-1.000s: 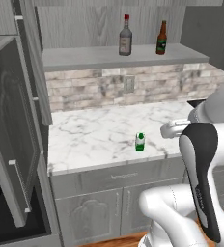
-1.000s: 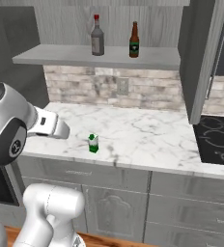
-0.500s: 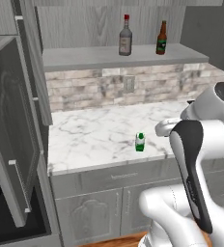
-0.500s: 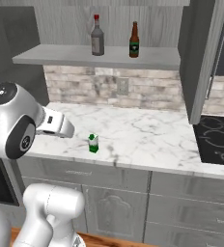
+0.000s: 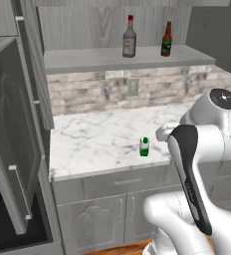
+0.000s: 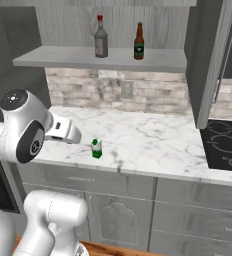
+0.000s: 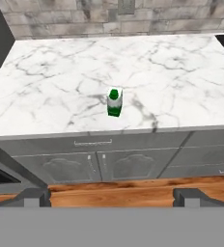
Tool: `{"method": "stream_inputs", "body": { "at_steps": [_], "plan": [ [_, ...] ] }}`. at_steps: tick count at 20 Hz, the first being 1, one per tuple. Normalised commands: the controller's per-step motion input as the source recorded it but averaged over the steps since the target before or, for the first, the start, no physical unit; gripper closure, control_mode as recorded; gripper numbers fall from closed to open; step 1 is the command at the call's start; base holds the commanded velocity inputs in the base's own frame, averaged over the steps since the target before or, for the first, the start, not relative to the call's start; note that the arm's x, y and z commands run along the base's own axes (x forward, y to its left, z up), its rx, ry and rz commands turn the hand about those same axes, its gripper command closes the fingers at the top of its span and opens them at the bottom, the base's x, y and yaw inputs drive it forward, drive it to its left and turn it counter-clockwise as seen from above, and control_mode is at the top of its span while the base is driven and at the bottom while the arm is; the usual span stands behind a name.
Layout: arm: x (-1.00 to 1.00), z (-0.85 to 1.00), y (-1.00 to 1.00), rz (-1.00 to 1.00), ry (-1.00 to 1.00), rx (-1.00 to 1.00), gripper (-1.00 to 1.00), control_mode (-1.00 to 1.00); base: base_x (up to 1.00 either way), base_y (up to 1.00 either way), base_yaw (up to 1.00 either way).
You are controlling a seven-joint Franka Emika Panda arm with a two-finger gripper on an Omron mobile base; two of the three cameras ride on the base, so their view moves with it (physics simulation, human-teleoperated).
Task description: Sort all alcoholic drinks to one cabinet, and non-alcoholic drinks to the other.
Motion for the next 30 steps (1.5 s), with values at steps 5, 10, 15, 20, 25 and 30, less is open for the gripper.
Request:
{"method": "stream_inputs", "body": {
  "at_steps": [5, 10, 15, 20, 25, 30],
  "plan": [
    [0.26, -0.21, 0.0, 0.0, 0.01, 0.0, -1.0, -1.0, 0.0, 0.0, 0.0],
    [0.2, -0.14, 0.0, 0.0, 0.0, 0.0, -1.0, -1.0, 0.0, 0.0, 0.0],
    [0.19, -0.09, 0.0, 0.0, 0.0, 0.0, -1.0, -1.0, 0.0, 0.0, 0.0],
    [0.21, -0.07, 0.0, 0.0, 0.0, 0.0, -1.0, -1.0, 0.0, 0.0, 0.0],
    [0.23, -0.06, 0.0, 0.0, 0.01, 0.0, -1.0, -1.0, 0.0, 0.0, 0.0],
    [0.21, -0.06, -0.01, 0.0, 0.01, 0.0, -1.0, -1.0, 0.0, 0.0, 0.0]
  ]
}}
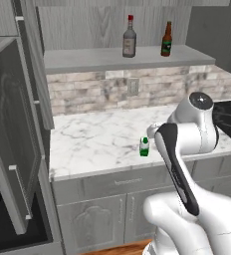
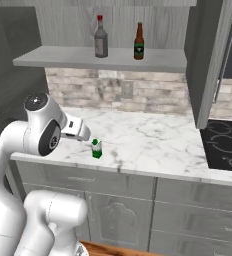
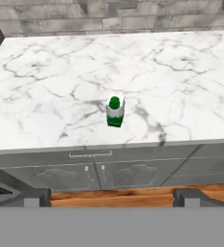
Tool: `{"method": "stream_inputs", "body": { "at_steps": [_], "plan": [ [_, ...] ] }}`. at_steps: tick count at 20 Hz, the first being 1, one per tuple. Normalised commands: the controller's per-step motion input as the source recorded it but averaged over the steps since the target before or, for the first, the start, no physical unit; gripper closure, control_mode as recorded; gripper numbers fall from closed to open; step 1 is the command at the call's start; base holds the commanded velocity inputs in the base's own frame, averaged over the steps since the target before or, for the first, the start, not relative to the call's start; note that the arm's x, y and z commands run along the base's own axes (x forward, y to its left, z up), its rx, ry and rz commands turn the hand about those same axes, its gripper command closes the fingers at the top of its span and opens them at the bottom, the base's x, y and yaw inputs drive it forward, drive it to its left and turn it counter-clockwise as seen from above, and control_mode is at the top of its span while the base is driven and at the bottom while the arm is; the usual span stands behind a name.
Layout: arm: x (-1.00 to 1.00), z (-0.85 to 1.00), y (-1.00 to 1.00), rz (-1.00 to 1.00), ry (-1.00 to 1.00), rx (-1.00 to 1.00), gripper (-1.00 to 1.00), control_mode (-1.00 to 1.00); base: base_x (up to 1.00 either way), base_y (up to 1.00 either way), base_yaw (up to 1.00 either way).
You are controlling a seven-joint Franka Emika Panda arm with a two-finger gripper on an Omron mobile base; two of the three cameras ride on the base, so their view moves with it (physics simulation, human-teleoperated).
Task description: Sort all alcoholic drinks to one cabinet, and non-alcoholic drinks to the other.
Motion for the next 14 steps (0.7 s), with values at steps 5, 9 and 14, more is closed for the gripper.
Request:
{"method": "stream_inputs", "body": {
  "at_steps": [5, 9, 14],
  "plan": [
    [0.19, -0.11, -0.04, 0.0, 0.02, 0.0, -1.0, -1.0, 0.0, 0.0, 0.0],
    [0.15, -0.19, -0.09, 0.0, 0.02, 0.0, -1.0, -1.0, 0.0, 0.0, 0.0],
    [0.16, -0.22, -0.04, 0.0, 0.01, 0.0, -1.0, -1.0, 0.0, 0.0, 0.0]
  ]
}}
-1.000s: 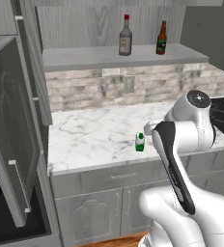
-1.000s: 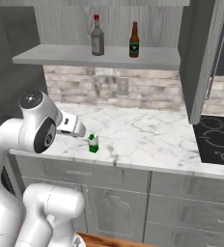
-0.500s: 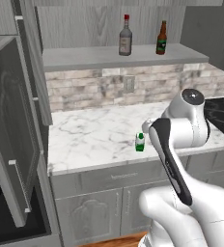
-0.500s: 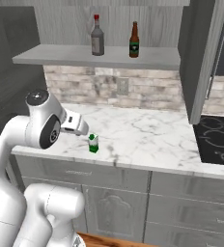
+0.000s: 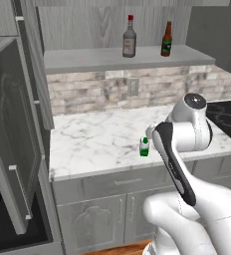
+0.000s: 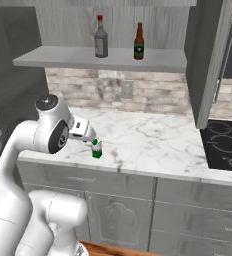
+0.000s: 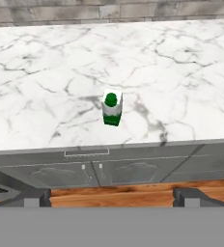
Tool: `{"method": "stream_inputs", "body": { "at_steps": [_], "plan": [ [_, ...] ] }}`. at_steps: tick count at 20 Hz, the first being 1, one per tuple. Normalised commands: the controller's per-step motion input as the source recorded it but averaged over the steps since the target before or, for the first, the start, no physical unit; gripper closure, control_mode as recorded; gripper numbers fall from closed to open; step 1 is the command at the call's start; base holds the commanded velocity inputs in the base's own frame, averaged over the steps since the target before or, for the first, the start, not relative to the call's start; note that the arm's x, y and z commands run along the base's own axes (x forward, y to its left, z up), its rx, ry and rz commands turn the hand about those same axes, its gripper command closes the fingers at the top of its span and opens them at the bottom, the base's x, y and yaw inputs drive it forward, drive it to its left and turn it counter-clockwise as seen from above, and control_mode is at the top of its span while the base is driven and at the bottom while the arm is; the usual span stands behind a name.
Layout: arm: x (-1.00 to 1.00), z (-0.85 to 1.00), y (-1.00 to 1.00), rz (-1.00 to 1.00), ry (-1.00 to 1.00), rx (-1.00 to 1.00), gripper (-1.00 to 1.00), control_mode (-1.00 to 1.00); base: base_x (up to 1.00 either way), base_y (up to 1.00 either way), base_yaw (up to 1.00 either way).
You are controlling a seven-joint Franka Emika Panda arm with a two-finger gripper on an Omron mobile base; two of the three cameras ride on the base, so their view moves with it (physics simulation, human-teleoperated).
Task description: Sort all alcoholic drinks to one cabinet, and non-alcoholic drinks to the other.
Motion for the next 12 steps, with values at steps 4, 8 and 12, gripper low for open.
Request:
{"method": "stream_inputs", "body": {
  "at_steps": [4, 8, 12],
  "plan": [
    [0.18, -0.21, 0.0, 0.0, 0.01, 0.0, -1.0, -1.0, 0.0, 0.0, 0.0],
    [0.2, -0.19, 0.0, 0.0, 0.02, 0.0, -1.0, -1.0, 0.0, 0.0, 0.0],
    [0.2, -0.17, 0.0, 0.0, 0.02, 0.0, -1.0, -1.0, 0.0, 0.0, 0.0]
  ]
}}
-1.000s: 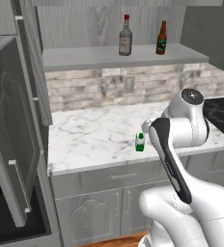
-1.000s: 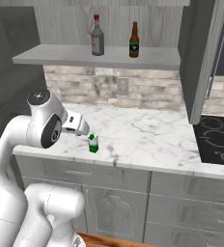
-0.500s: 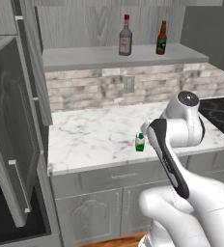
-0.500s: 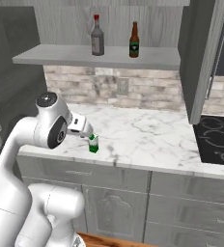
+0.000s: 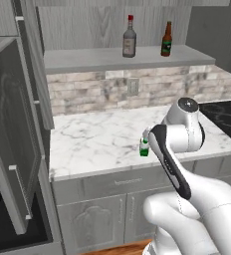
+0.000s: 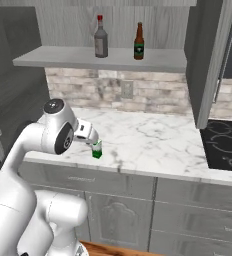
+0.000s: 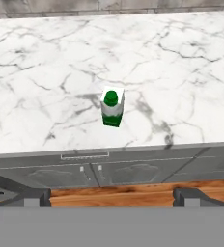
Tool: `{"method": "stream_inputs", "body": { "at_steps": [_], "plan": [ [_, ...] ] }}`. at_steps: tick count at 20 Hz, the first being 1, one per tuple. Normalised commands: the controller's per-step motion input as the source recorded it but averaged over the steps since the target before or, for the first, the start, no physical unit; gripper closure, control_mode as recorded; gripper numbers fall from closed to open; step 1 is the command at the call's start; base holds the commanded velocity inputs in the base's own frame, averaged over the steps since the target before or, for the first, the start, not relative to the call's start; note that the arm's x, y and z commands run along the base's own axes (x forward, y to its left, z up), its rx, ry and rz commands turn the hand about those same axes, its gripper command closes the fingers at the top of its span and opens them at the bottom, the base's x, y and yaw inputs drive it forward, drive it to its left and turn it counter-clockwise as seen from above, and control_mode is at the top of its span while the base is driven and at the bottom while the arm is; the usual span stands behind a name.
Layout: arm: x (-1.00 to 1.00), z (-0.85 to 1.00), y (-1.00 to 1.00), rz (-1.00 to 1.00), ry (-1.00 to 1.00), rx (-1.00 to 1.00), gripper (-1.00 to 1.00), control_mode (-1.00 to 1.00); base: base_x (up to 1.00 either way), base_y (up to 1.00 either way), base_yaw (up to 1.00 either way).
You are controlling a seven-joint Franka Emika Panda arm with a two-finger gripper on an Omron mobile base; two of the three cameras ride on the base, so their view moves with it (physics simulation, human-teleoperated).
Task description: Sort all alcoholic drinks to one cabinet, and non-alcoholic drinks to the other.
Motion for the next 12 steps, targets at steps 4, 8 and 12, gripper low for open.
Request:
{"method": "stream_inputs", "body": {
  "at_steps": [4, 8, 12],
  "plan": [
    [0.2, -0.15, 0.0, 0.0, 0.02, 0.0, -1.0, -1.0, 0.0, 0.0, 0.0],
    [0.2, -0.16, 0.0, 0.0, 0.02, 0.0, -1.0, -1.0, 0.0, 0.0, 0.0],
    [0.19, -0.12, 0.0, 0.0, 0.02, 0.0, -1.0, -1.0, 0.0, 0.0, 0.0]
  ]
}}
